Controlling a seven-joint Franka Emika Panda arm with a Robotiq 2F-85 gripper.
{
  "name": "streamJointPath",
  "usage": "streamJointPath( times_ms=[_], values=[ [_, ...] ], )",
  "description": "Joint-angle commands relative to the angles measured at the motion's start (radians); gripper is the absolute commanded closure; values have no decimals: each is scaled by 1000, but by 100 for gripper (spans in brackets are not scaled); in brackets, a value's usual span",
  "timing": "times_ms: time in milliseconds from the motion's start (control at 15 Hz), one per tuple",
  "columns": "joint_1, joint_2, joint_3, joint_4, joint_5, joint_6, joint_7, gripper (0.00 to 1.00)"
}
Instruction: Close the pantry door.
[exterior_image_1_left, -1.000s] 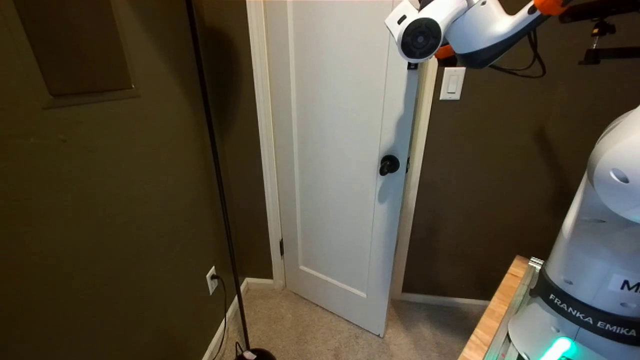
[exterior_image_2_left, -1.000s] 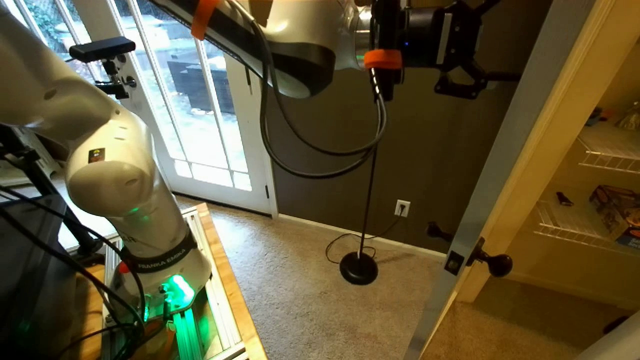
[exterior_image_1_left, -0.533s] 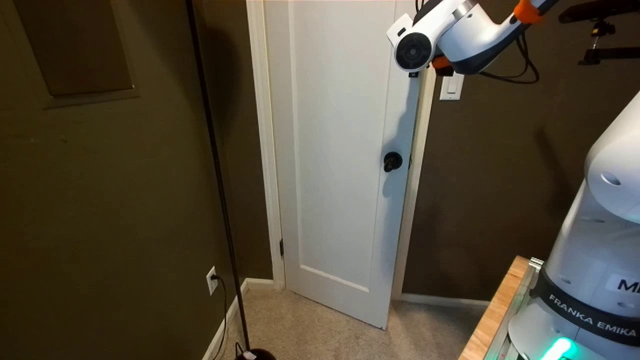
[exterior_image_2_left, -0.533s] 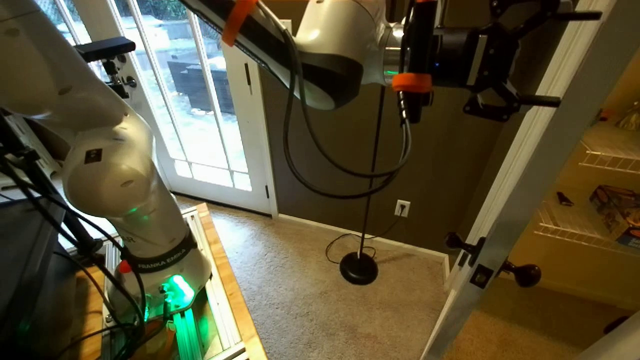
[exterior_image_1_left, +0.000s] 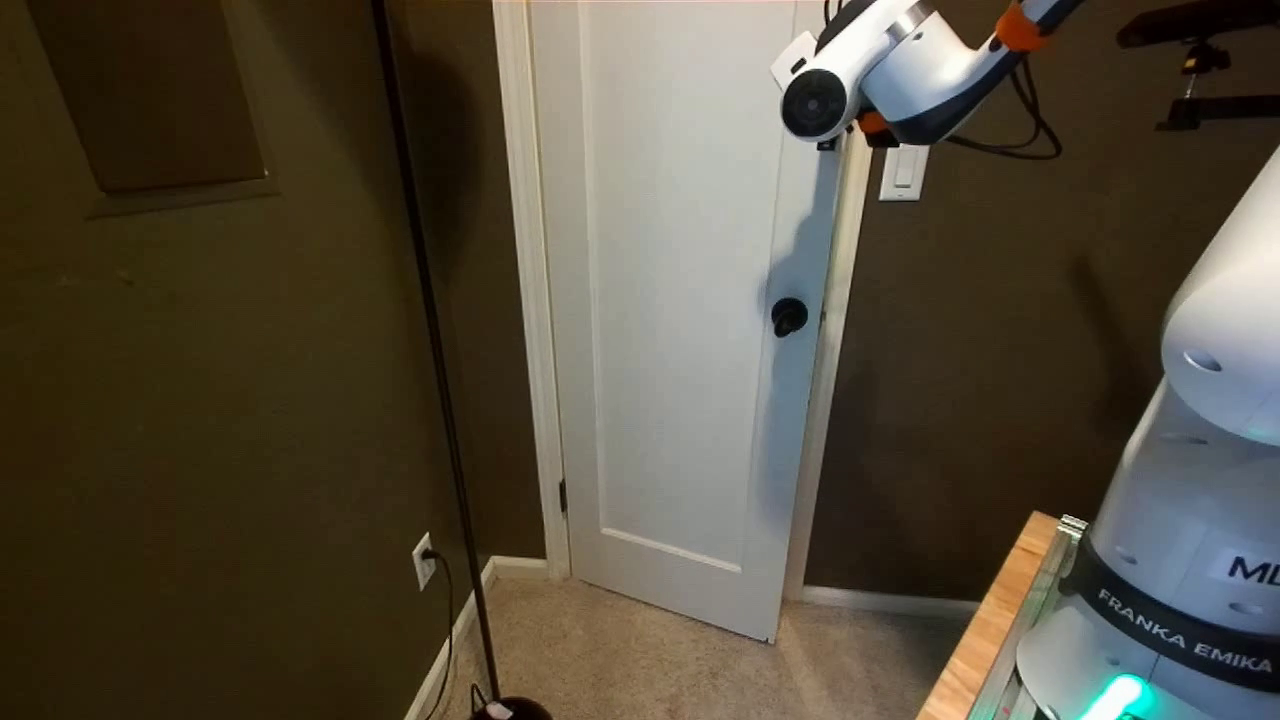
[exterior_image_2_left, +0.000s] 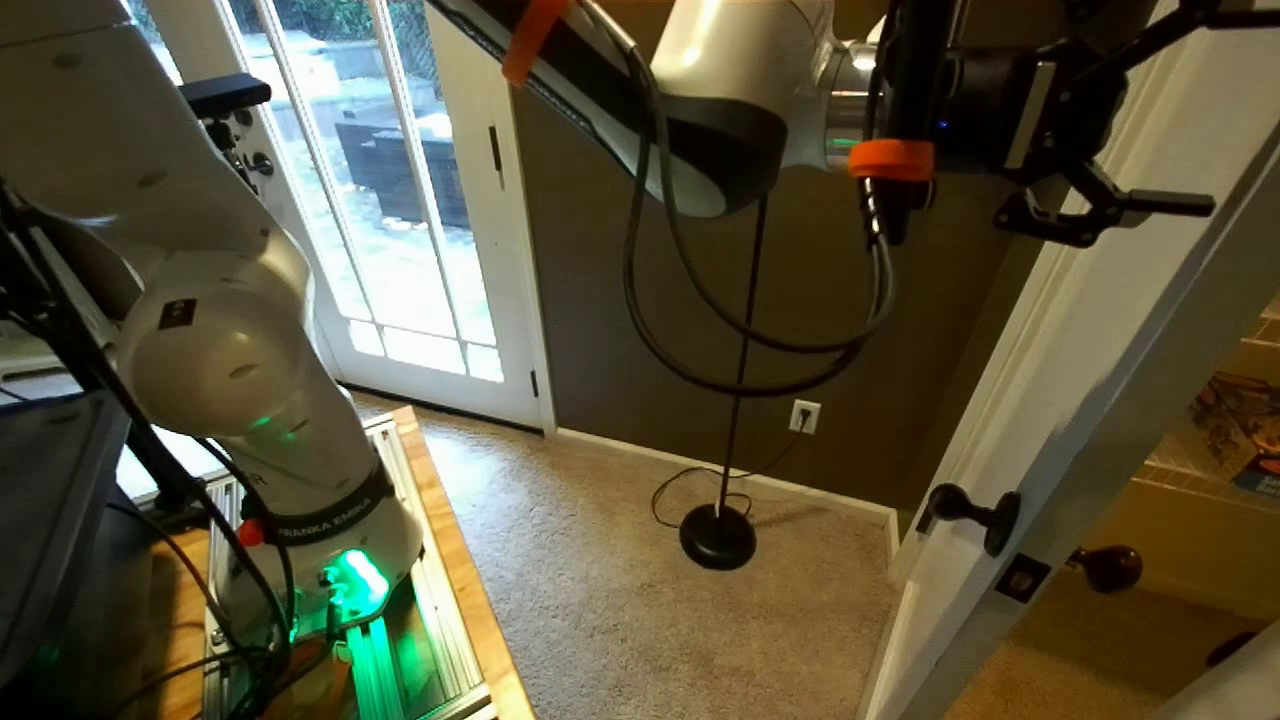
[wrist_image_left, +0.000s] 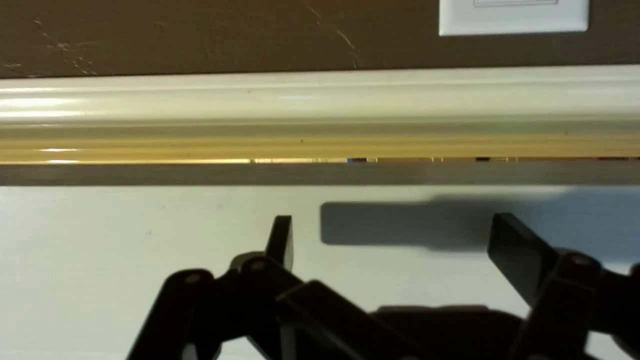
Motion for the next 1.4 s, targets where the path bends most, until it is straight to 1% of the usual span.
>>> streamJointPath(
  times_ms=[0,133,267,533,600,733,800,867,933,1067,1333],
  values=[
    [7,-75,63,-50,134,133,-142,0],
    [31,-157,115,-141,274,163,-252,0],
    [60,-227,158,-219,451,180,-357,0],
    [140,-377,214,-396,783,175,-512,0],
    [200,-411,194,-436,866,155,-543,0],
    [294,-472,195,-505,1027,128,-562,0],
    [185,-363,239,-417,919,173,-515,0],
    [215,-392,247,-450,975,166,-525,0],
    [234,-414,251,-473,1000,160,-527,0],
    [241,-435,249,-491,1014,159,-530,0],
    [240,-440,243,-494,1015,159,-535,0]
  ],
)
